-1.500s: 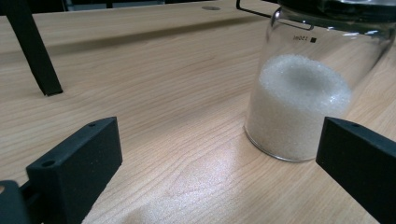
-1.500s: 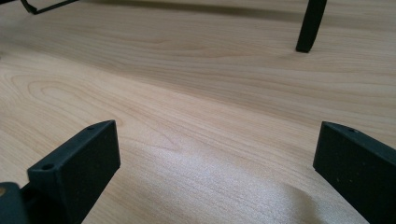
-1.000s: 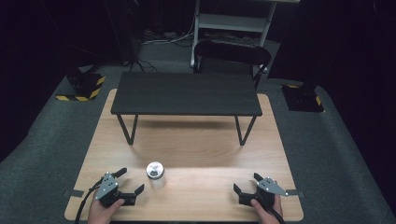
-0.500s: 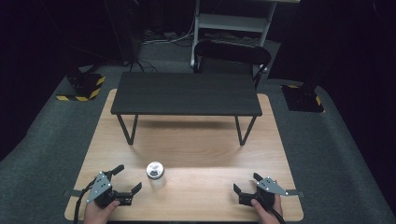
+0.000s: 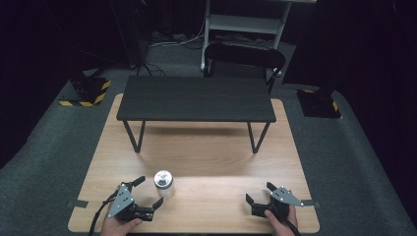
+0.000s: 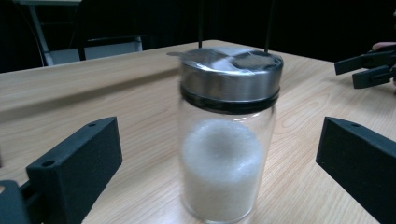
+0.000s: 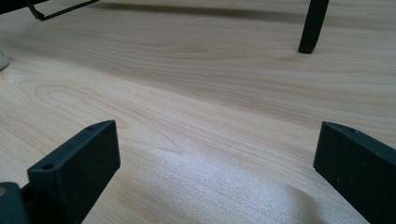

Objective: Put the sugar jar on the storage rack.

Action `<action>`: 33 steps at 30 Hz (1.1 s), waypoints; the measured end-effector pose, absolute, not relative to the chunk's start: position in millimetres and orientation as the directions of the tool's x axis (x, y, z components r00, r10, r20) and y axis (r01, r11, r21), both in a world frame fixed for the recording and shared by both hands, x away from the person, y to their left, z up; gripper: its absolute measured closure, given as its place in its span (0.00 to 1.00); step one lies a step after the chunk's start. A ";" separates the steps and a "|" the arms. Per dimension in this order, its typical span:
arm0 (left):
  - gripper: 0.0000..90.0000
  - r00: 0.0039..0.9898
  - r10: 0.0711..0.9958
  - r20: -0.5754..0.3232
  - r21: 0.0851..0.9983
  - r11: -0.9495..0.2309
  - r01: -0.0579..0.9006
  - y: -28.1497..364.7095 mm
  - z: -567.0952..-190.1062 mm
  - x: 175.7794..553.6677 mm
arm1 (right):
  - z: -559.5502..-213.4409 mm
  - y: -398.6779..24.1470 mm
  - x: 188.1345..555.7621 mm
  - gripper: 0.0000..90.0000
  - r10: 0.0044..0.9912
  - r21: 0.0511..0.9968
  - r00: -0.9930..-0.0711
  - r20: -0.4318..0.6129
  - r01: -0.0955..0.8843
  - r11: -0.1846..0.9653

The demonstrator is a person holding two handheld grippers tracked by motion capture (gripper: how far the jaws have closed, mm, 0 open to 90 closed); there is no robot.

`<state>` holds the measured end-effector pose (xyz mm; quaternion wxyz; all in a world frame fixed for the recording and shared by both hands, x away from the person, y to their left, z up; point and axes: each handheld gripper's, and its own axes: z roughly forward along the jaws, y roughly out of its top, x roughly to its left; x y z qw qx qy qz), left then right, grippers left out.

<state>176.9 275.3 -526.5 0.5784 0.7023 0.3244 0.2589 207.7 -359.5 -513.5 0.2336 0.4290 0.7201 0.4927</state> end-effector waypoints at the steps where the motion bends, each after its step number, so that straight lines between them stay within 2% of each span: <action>1: 0.00 0.655 0.755 -0.012 0.980 -0.120 0.156 275.3 -526.5 176.9 | -513.5 -359.5 207.7 0.00 0.848 0.910 -0.523 0.086 0.388 0.146; 7: 0.01 0.628 0.778 -0.020 0.975 -0.125 0.185 249.6 -531.8 185.1 | -513.7 -359.9 207.5 0.00 0.848 0.911 -0.523 0.087 0.387 0.145; 9: 0.04 0.613 0.790 -0.021 0.974 -0.123 0.191 245.6 -534.1 186.3 | -513.8 -359.8 207.4 0.00 0.848 0.911 -0.523 0.087 0.386 0.145; 12: 0.16 0.603 0.798 -0.015 0.976 -0.120 0.183 244.3 -536.2 185.7 | -514.1 -360.1 207.1 0.00 0.847 0.912 -0.524 0.086 0.384 0.145; 21: 0.26 0.619 0.785 -0.027 0.974 -0.120 0.194 244.1 -538.5 193.5 | -514.2 -360.3 207.1 0.00 0.847 0.912 -0.525 0.086 0.383 0.145; 24: 0.34 0.611 0.792 -0.023 0.974 -0.120 0.192 243.3 -538.5 192.6 | -514.3 -360.0 206.8 0.00 0.848 0.912 -0.522 0.086 0.383 0.144; 33: 0.34 0.623 0.782 -0.016 0.974 -0.130 0.188 243.9 -534.7 192.5 | -514.5 -360.1 206.8 0.00 0.849 0.913 -0.522 0.085 0.382 0.144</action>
